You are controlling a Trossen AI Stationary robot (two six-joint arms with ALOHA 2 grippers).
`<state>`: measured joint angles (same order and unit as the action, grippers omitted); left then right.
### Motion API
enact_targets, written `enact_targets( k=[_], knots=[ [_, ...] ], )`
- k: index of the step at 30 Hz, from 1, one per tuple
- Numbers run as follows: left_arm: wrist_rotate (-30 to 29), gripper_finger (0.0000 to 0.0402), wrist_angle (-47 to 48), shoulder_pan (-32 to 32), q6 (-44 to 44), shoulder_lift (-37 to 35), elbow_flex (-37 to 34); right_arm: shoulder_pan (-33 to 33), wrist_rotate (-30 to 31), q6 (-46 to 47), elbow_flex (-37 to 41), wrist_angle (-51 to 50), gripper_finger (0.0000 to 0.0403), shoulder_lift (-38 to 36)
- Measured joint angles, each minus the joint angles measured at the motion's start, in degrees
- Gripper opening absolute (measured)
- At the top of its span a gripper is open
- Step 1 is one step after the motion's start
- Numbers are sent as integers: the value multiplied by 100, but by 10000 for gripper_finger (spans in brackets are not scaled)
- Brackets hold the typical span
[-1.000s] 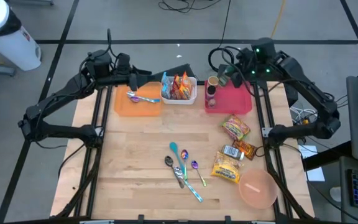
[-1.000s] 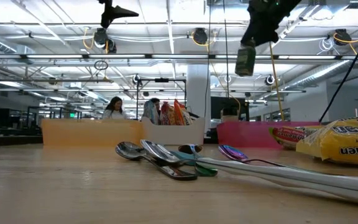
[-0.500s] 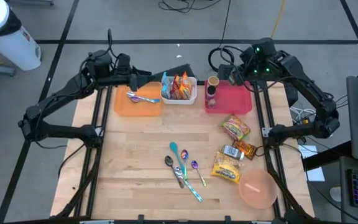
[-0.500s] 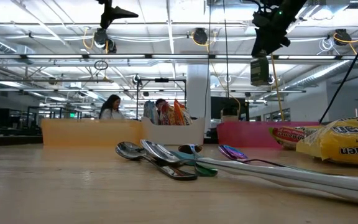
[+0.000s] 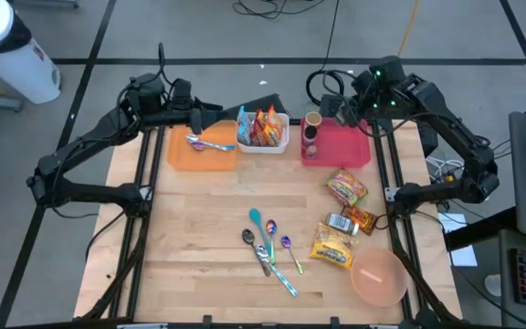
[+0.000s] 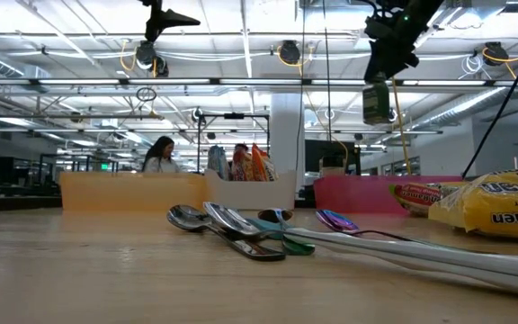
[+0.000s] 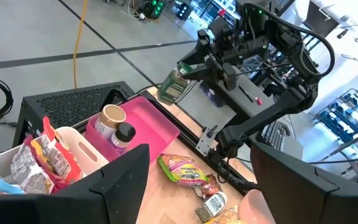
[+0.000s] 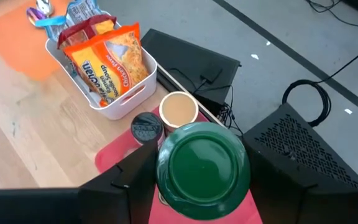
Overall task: Pick & Place Food Item
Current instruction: Put the green spice bottle into the red bin
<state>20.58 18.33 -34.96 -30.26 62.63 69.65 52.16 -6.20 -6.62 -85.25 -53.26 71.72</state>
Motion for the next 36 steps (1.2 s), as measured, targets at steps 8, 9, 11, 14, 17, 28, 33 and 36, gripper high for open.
enact_targets(
  k=[8,9,11,14,17,28,33,36],
  knots=[
    [-13,285,0,0,0,0,-2,0,0,-10,152,-16,198,0],
    [-13,285,-2,0,-2,0,-2,0,-2,-10,169,-17,198,0],
    [-13,285,0,0,-2,0,-2,-2,-2,-10,201,-21,198,0],
    [-13,285,-2,0,-2,0,-2,-2,-5,-14,233,-18,198,0],
    [-13,285,-2,0,-2,0,-2,-2,-85,-36,253,-21,198,0],
    [-15,285,-2,4,-3,0,-2,-4,-310,-52,256,-17,198,0],
    [-18,285,-2,4,-4,2,-2,-4,-580,-55,256,-15,200,0],
    [-20,285,-2,4,-4,2,-2,-4,-605,-56,256,-18,208,0]
  ],
)
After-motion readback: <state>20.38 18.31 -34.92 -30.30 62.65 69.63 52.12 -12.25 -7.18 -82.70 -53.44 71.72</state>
